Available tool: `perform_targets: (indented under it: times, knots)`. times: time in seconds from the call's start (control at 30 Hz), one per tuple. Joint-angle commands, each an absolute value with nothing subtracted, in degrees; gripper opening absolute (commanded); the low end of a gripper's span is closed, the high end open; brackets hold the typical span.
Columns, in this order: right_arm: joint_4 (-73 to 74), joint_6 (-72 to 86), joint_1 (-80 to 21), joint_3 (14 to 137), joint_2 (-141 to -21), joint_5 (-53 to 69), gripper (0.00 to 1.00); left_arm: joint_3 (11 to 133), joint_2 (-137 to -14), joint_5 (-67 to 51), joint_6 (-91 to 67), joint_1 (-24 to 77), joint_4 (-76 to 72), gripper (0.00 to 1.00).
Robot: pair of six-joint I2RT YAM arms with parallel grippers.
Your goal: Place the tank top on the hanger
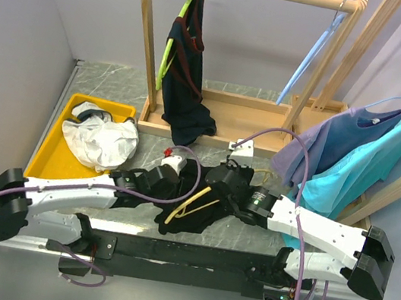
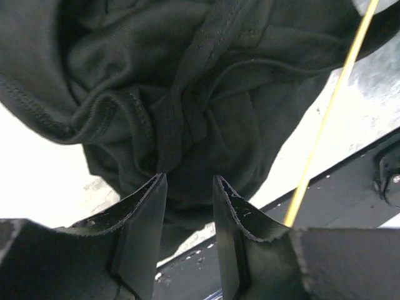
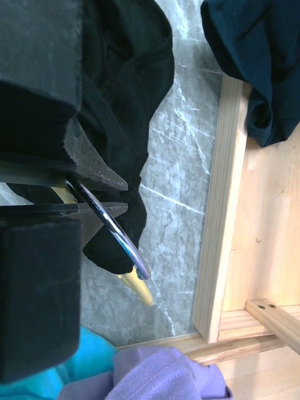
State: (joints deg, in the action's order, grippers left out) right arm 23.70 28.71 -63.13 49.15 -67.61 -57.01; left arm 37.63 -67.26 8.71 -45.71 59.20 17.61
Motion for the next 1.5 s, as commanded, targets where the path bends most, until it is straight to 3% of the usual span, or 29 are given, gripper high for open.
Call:
perform_targets:
  times: [0.0, 0.07, 0.77, 0.93, 1.03, 1.07, 1.17, 1.47]
  knots:
    - [22.85, 30.32, -63.46, 49.31, -66.44, -60.12, 0.00, 40.69, -69.95, 7.46, -43.86, 59.24, 14.23, 0.42]
    - [22.85, 30.41, -63.54, 49.31, -66.36, -59.77, 0.00, 41.66, -71.36, 8.79, -43.51, 59.15, 14.15, 0.45]
    - [22.15, 30.41, -63.54, 48.52, -66.09, -58.54, 0.00, 46.76, -79.71, 17.57, -39.82, 59.15, 15.20, 0.40]
    - [22.41, 30.32, -63.54, 48.69, -66.09, -58.54, 0.00, 47.55, -81.91, 18.46, -39.03, 59.15, 16.61, 0.44]
    - [22.24, 30.23, -63.46, 48.87, -66.53, -58.54, 0.00, 47.90, -83.14, 18.63, -38.94, 59.06, 16.79, 0.31]
    - [22.50, 30.32, -63.37, 48.95, -66.62, -58.71, 0.00, 47.90, -83.23, 18.63, -39.02, 59.06, 16.87, 0.19]
    - [24.59, 31.63, -63.20, 49.65, -67.67, -60.54, 0.00, 47.90, -81.92, 19.33, -38.94, 58.89, 17.49, 0.03]
    - [40.31, 45.34, -61.44, 58.00, -76.19, -71.27, 0.00, 38.86, -63.65, 8.89, -41.83, 52.31, 14.77, 0.01]
